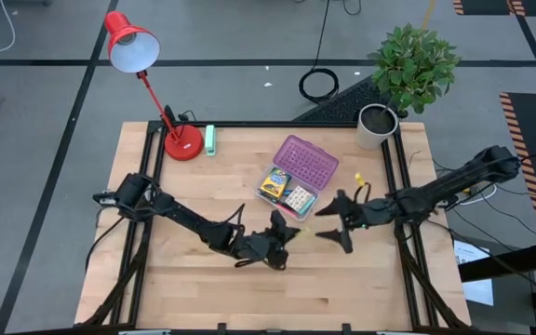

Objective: Pack school essentials
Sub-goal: Put the green eraser into the purple supply box

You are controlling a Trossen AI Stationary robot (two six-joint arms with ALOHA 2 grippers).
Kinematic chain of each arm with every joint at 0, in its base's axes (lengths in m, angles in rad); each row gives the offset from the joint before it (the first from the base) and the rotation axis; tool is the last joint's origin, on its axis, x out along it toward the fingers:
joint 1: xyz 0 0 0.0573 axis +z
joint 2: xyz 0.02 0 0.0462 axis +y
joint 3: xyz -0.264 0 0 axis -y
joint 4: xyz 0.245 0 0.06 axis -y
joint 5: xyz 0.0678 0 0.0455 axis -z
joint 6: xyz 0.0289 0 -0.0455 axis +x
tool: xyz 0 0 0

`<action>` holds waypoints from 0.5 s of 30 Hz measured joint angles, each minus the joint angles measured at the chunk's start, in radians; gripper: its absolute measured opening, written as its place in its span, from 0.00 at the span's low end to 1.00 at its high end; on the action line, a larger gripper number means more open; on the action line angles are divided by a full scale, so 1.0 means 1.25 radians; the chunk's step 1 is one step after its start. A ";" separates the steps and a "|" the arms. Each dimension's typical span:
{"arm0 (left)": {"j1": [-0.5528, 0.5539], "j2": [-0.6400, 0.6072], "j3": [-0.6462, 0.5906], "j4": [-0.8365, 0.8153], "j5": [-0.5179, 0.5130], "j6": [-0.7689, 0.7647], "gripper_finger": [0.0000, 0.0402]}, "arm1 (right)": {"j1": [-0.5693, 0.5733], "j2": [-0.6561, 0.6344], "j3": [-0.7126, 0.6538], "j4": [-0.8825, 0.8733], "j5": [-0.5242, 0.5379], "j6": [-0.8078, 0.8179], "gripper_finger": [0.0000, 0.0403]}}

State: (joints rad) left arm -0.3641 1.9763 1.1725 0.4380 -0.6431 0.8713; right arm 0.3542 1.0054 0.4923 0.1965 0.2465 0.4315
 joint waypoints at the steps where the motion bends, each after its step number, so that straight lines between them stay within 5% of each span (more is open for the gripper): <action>1: 0.009 -0.001 0.000 -0.017 -0.020 -0.003 0.05 | 0.001 -0.031 0.000 -0.042 0.020 -0.004 0.77; 9: 0.126 -0.018 0.005 -0.092 -0.001 -0.044 0.03 | 0.003 -0.198 0.000 -0.223 0.053 -0.075 0.74; 15: 0.199 -0.002 0.071 -0.290 0.014 -0.094 0.06 | 0.003 -0.226 0.000 -0.251 0.053 -0.086 0.73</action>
State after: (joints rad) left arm -0.1159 1.9742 1.2612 0.0750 -0.6262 0.7533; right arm 0.3576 0.7227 0.4923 -0.1170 0.3132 0.3244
